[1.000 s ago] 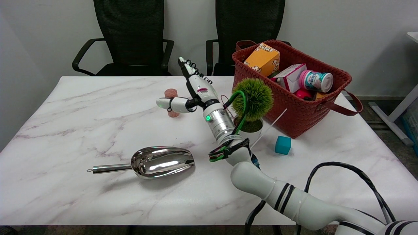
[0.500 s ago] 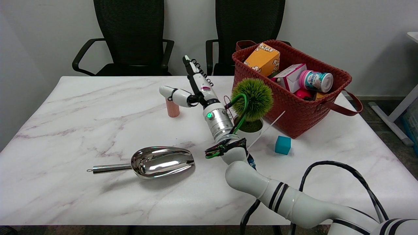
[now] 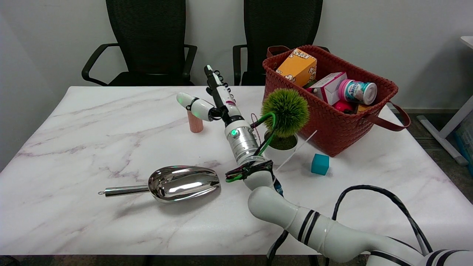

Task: Pick up the wooden cylinder.

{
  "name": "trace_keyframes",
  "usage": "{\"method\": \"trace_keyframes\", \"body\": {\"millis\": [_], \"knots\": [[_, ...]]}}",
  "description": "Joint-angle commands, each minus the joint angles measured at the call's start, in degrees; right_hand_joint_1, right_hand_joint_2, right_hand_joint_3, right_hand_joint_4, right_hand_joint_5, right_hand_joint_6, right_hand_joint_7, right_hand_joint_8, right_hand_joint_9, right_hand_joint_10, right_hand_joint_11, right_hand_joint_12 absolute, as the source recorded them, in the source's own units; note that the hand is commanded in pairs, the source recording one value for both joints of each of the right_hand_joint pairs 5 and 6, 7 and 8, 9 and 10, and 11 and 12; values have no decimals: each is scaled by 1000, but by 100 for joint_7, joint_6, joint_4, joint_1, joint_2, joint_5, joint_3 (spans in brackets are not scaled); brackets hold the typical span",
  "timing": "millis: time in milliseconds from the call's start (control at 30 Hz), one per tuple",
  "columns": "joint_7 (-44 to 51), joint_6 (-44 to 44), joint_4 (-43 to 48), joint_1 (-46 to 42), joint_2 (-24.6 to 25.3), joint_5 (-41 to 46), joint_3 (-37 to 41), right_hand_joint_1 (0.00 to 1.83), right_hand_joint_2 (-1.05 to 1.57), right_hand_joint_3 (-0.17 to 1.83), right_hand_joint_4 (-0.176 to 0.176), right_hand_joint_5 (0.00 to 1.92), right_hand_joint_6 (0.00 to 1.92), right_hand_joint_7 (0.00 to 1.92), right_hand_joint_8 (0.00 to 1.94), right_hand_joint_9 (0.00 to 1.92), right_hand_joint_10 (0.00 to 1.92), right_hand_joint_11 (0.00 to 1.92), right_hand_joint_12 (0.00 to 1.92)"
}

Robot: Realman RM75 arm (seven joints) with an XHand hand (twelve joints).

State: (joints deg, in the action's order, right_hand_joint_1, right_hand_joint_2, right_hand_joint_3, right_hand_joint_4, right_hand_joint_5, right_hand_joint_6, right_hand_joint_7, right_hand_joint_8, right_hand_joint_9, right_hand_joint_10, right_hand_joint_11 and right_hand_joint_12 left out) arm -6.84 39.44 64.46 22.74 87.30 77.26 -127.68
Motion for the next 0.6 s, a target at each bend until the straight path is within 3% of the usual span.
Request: {"method": "trace_keyframes", "body": {"millis": [33,600], "knots": [[-646,-120,-573,179,411,-33,-65,723,1089,-175,0,0,0,0,0,77,77,200,200],[-710,-64,-1337,506,576,-41,-127,679,1071,-175,0,0,0,0,0,83,83,166,166]]}}
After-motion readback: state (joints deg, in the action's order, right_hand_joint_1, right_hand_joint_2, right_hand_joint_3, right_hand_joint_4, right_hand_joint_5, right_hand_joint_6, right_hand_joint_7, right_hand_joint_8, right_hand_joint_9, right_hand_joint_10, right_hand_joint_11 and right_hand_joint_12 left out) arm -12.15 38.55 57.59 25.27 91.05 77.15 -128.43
